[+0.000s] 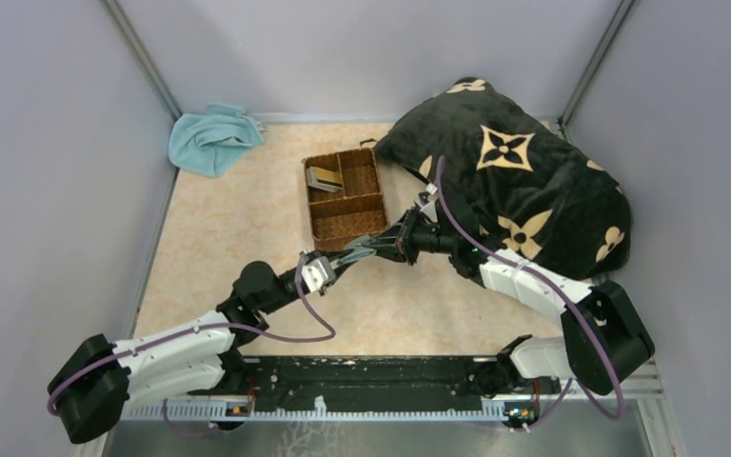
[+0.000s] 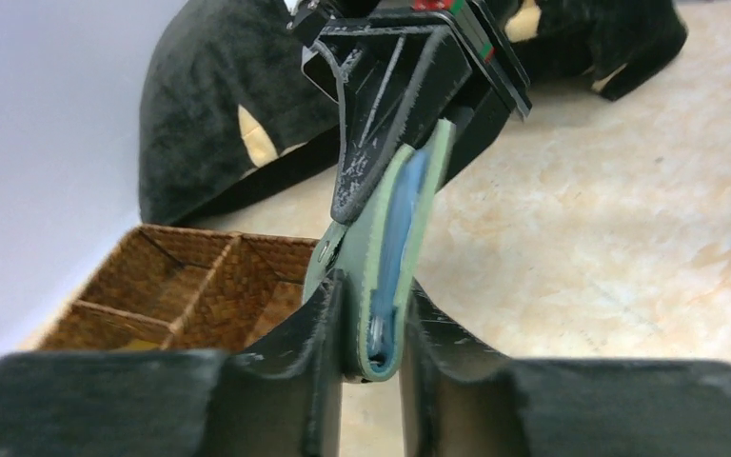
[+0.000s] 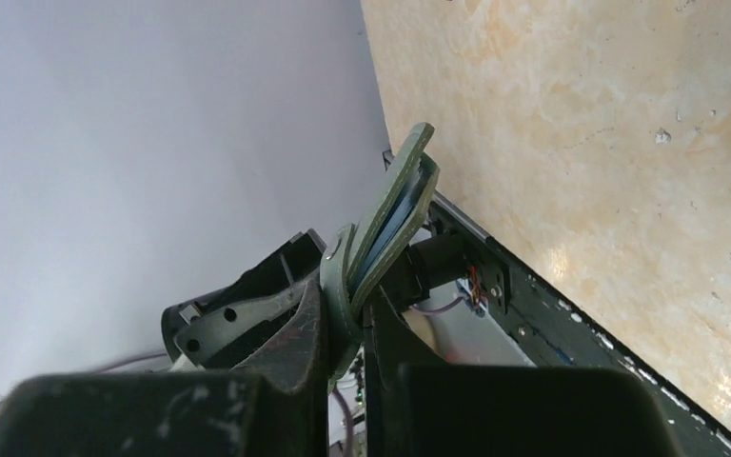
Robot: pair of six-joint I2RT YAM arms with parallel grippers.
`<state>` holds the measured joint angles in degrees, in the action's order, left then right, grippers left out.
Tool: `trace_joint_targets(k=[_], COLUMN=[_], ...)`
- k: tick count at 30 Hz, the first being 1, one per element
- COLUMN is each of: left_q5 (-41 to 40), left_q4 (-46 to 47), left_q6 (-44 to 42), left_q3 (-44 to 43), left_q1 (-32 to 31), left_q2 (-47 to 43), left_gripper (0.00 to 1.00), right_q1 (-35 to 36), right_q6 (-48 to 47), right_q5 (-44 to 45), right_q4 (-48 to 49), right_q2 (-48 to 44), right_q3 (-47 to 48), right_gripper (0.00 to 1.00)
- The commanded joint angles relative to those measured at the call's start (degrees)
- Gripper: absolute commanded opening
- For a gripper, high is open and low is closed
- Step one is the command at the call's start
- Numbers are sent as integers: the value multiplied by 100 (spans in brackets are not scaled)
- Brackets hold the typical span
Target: Take the credit cards out of the card holder
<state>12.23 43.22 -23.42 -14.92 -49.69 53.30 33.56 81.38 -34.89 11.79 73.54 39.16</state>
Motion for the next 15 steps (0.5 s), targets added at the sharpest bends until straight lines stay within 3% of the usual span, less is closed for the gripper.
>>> trace_joint_targets(k=[1,2,3,7,8,9,12,15], left_q5=[-436,-505,-543,-571,-716,-985,-800,-392], left_q4=[-607,-1123,-1513,-1937,-2120,-2466,-2854,-3069], left_q6=[2070,2389,2643,3689,4136,4583,5036,5593], left_q3=[-687,-942,-1148,-1406,-1453,-1537,-1634,-1674], left_q1=[-32,-27,-38,-27,-24,-26,28,231], left_q2=[-268,-292,-312,-604,-719,-876,-1037,-964], left_gripper=[39,53,60,78,93,99,100,100], right_q1=[-16,-16,-12,-29,-38,-39,-157,-292], right_q6=[-809,-1049,-1348,-2271,-2535,-2808,-3306,-3399], right_q5=[51,-19,-71,-99,-97,-90,-253,-494], right_q4=[364,469,429,484,527,494,559,1223], right_q2=[-277,-266,-246,-380,-444,-506,-682,-988], right_q3=[280,323,369,287,255,236,91,-259], right_gripper=[0,0,0,0,0,0,0,0])
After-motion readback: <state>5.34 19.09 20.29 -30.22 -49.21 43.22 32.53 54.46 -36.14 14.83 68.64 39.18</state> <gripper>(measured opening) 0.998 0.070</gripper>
